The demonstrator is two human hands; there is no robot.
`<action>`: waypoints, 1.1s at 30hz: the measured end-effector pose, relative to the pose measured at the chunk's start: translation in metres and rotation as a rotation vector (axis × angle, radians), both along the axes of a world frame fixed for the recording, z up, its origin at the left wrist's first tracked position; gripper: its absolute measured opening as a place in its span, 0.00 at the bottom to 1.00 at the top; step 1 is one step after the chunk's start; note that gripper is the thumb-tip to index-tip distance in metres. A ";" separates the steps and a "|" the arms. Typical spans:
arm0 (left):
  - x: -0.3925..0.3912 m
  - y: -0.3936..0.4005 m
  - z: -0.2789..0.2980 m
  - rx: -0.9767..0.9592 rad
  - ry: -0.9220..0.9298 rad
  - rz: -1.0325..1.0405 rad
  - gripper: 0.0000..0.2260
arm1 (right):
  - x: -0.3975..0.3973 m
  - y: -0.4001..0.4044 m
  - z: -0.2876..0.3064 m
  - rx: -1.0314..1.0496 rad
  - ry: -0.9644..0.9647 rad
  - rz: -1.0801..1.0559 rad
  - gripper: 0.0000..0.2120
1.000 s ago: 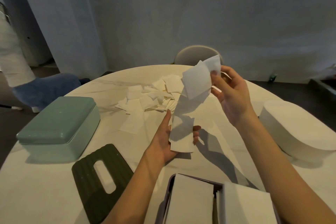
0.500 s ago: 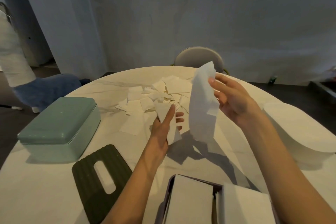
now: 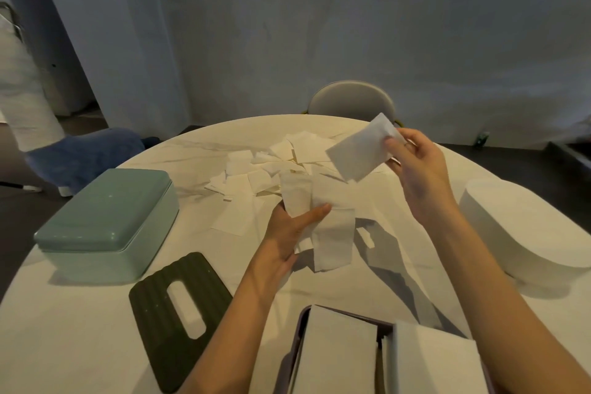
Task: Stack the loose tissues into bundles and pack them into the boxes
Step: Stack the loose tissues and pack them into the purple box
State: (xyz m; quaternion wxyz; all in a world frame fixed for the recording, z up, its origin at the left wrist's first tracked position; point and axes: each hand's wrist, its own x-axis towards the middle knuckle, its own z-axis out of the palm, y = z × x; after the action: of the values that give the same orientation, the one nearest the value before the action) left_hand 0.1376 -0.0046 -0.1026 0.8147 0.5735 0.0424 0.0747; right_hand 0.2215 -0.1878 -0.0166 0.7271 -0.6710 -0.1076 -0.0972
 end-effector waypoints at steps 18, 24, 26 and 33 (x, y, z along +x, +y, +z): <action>0.000 0.004 0.006 -0.128 0.140 0.085 0.24 | -0.008 0.013 -0.021 -0.893 -0.365 0.246 0.08; -0.006 0.016 0.001 -0.465 0.070 -0.103 0.23 | -0.014 0.003 0.003 -0.803 -0.291 0.394 0.03; -0.004 0.019 -0.004 -0.467 0.067 -0.125 0.23 | -0.018 -0.001 0.011 -0.728 -0.207 0.479 0.06; 0.000 0.009 0.000 -0.284 0.237 -0.173 0.30 | -0.023 0.009 0.001 -0.744 -0.129 0.595 0.06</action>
State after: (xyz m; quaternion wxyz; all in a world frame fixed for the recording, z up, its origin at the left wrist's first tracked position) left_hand 0.1376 0.0045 -0.1026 0.8801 0.4591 0.0987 -0.0702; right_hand 0.1989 -0.1785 -0.0158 0.4257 -0.8184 -0.3672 0.1189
